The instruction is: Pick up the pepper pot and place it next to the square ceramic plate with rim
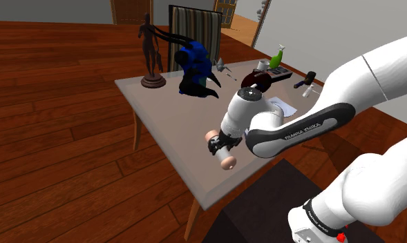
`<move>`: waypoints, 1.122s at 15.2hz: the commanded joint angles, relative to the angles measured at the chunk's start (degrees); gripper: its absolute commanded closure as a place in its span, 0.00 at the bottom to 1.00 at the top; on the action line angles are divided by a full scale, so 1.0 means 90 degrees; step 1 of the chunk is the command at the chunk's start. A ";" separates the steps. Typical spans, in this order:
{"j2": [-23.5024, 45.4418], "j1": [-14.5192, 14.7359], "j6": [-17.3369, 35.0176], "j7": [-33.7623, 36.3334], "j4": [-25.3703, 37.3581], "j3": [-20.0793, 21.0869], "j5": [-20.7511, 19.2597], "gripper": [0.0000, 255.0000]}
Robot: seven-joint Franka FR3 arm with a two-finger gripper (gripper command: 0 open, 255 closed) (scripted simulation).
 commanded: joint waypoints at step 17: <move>-0.1327 0.0305 -0.1752 -0.0822 0.0515 -0.0210 0.0886 1.00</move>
